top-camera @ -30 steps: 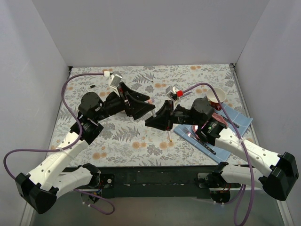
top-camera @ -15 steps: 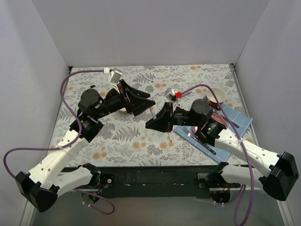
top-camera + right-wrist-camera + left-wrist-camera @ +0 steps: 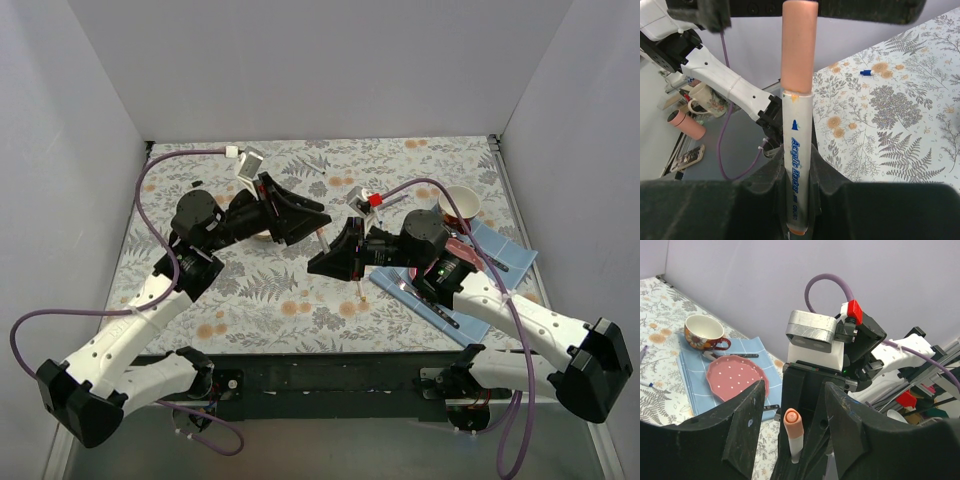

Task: Insert the pens into the pen caps
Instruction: Push the cap all the way onto the barrel until it clicks

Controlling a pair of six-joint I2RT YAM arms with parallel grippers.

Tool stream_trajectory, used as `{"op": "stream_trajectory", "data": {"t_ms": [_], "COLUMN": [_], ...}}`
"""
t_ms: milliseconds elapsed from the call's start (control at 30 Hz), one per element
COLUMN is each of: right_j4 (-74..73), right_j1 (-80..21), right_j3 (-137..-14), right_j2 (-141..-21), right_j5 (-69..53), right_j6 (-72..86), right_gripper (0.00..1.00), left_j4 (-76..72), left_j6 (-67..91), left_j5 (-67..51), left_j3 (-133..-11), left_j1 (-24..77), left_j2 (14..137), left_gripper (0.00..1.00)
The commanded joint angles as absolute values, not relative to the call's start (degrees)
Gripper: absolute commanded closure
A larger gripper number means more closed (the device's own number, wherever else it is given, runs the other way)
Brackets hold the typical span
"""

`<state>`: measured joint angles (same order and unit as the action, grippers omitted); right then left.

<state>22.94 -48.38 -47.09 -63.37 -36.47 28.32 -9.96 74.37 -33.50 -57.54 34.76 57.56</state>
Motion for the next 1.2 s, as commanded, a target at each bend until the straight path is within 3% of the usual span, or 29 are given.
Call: {"op": "stream_trajectory", "data": {"t_ms": [0,200,267,300,333,433,1167], "right_j4": [26.72,27.33,27.68,27.86,28.12,28.48,14.24], "right_j1": [-48.25,-48.16,-48.16,-48.25,-48.16,-48.16,-43.07], "right_j3": [-48.69,-48.78,-48.69,-48.69,-48.69,-49.22,-71.98], "right_j2": [-63.90,-64.60,-64.86,-64.86,-64.95,-65.30,-73.83], "right_j5": [-37.27,-37.44,-37.53,-37.62,-37.53,-36.83,-30.76], "right_j6": [29.09,29.44,29.79,29.79,29.79,29.62,17.58], "right_gripper": [0.99,0.99,0.99,0.99,0.99,0.99,0.99], "left_j4": [-12.39,-13.27,-13.71,-14.32,-14.67,-17.30,-30.49], "left_j6": [75.23,75.85,76.29,76.46,76.73,79.88,92.28], "left_j5": [-35.07,-35.33,-35.59,-35.94,-36.30,-38.75,-36.91], "left_j3": [-55.99,-54.67,-54.23,-53.97,-53.79,-51.77,-30.85], "left_j1": [34.89,34.89,34.89,34.89,34.81,34.89,39.20], "left_j2": [58.01,58.27,58.36,58.36,58.53,59.06,58.09], "left_gripper": [0.54,0.57,0.64,0.67,0.82,1.00,1.00]}}
